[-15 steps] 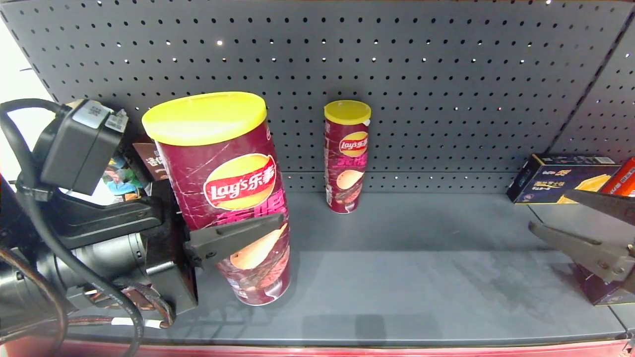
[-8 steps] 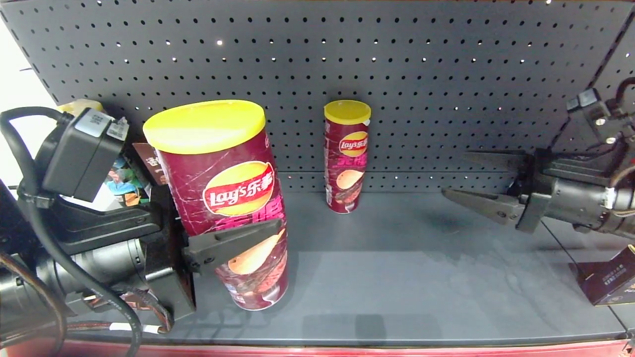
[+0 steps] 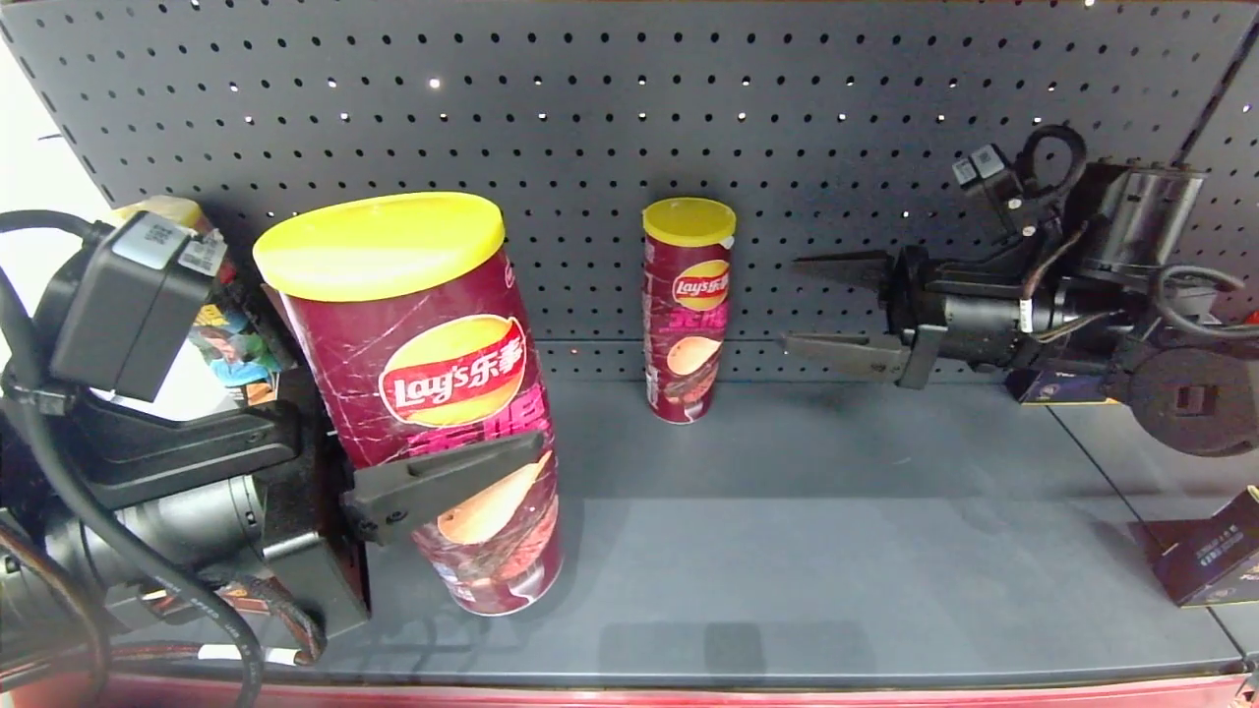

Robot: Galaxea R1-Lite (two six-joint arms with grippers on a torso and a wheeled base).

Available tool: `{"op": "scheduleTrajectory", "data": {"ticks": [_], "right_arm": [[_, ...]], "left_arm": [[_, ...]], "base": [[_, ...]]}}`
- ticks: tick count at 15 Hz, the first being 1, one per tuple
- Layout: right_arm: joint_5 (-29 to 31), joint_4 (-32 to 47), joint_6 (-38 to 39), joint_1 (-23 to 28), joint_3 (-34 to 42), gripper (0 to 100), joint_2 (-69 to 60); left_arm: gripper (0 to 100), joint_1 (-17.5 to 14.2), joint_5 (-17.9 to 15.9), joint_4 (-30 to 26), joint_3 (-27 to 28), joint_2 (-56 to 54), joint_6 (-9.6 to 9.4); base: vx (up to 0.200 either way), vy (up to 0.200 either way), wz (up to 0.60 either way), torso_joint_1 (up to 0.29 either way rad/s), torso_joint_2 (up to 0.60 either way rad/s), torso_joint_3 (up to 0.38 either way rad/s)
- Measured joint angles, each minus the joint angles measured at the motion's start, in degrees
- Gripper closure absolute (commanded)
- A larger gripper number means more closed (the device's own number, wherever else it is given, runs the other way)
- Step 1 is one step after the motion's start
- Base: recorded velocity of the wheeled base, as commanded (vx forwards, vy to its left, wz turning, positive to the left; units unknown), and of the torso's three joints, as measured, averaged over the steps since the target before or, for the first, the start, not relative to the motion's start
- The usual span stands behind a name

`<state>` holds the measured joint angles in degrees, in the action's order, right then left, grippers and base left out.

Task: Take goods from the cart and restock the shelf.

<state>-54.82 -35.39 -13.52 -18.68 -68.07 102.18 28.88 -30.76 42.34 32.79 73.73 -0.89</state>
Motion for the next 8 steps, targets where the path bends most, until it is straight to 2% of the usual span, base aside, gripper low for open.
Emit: {"op": "scheduleTrajectory", "data": {"ticks": [8], "right_arm": [[-0.7,0.1,0.1,-2.1,-8.3,0,10.0]], "left_arm": [[100,0.0,0.0,0.0,-0.1,-0.2,0.00]], "base": [[0.000,0.000,0.00,0.000,0.00,0.000]]}}
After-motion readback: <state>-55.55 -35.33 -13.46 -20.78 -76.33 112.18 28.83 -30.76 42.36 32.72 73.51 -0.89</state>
